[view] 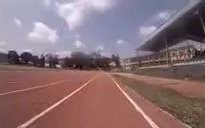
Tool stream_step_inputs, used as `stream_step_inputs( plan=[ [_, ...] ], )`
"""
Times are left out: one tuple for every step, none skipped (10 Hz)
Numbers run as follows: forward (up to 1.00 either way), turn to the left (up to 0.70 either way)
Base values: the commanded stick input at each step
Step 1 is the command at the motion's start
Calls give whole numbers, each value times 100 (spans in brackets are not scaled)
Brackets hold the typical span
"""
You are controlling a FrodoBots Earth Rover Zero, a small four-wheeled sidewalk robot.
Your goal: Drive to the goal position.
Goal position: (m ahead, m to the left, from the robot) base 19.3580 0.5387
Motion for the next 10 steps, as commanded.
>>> stream_step_inputs(
  plan=[
    [70, 0],
    [70, 0],
    [70, 0],
    [70, -7],
    [70, -32],
    [70, -24],
    [70, -12],
    [70, 0],
    [70, 0],
    [70, 0]
  ],
)
